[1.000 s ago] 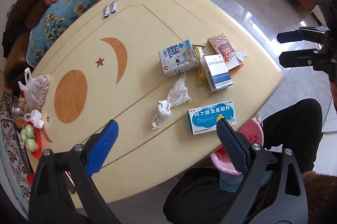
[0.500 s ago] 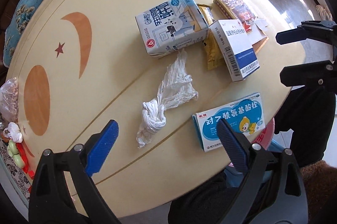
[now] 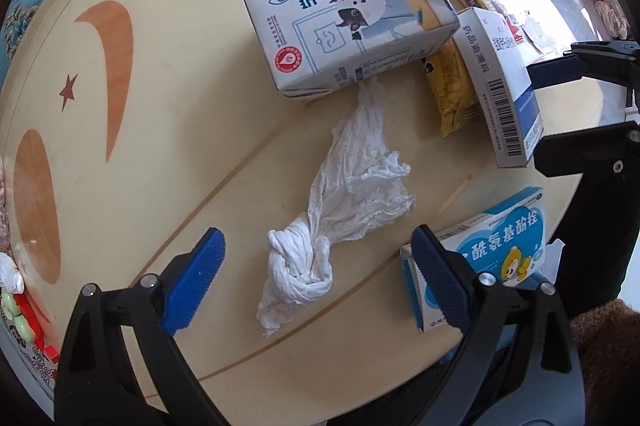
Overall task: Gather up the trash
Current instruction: 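Grasp the white tissue with the left gripper while the right gripper grasps the white medicine box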
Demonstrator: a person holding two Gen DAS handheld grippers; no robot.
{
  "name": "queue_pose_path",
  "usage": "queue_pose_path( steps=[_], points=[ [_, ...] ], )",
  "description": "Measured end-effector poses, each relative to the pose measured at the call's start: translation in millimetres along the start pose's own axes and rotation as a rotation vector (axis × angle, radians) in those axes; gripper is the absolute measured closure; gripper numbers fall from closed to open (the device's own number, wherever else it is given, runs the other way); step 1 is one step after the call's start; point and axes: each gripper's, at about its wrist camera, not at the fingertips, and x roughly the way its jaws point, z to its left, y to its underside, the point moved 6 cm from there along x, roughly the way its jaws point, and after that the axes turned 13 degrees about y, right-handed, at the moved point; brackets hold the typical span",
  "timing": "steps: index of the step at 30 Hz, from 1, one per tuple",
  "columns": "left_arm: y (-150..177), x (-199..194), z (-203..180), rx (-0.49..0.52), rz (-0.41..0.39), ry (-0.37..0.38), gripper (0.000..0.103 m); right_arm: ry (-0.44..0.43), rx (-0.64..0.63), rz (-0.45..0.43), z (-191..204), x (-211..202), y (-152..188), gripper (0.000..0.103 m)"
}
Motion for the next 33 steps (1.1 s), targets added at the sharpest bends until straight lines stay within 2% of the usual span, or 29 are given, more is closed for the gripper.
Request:
queue_pose_path(
  steps=[4, 7, 9, 10, 11, 13, 21, 22, 25, 33],
  points=[
    [4.9, 4.7, 3.7, 0.002, -0.009, 0.015, 0.011, -0.002, 0.004, -0.017, 5.2, -0.2, -6.8, 0.007],
    [11.4, 8.8, 8.6, 0.002, -0.003, 0.027, 0.023, 0.028, -0.002, -0.022, 10.5, 3.7, -12.5, 0.007],
    [16.3, 14.0, 11.5, 0.006, -0.003, 0.021, 0.025, 0.035, 0.011, -0.02, 11.2, 7.9, -14.7, 0.011],
    [17.1, 15.1, 11.8, 0.013, -0.003, 0.016, 0.026, 0.033, 0.014, -0.034, 12.8, 6.4, -16.5, 0.016],
    [18.0, 15.1, 12.7, 0.012, -0.005, 0.014, 0.027, 0.037, 0.008, -0.037, 14.3, 6.3, -17.4, 0.029],
    [18.0, 13.7, 13.7, 0.005, -0.009, 0.013, 0.031, 0.035, 0.006, -0.036, 15.5, 8.3, -18.6, 0.04],
    [26.3, 5.1, 26.2, -0.042, -0.015, -0.014, 0.056, 0.047, -0.004, -0.061, 15.8, 2.8, -16.0, 0.041],
    [28.2, 4.5, 26.7, -0.048, -0.012, -0.013, 0.064, 0.049, -0.007, -0.068, 17.6, 0.9, -15.4, 0.041],
    [36.7, 1.2, 26.3, -0.054, -0.003, -0.029, 0.076, 0.061, -0.018, -0.084, 19.4, -6.2, -13.5, 0.041],
    [56.6, -9.3, 30.6, -0.121, -0.016, -0.061, 0.08, 0.07, -0.035, -0.125, 22.1, -27.5, -6.0, 0.041]
  ],
)
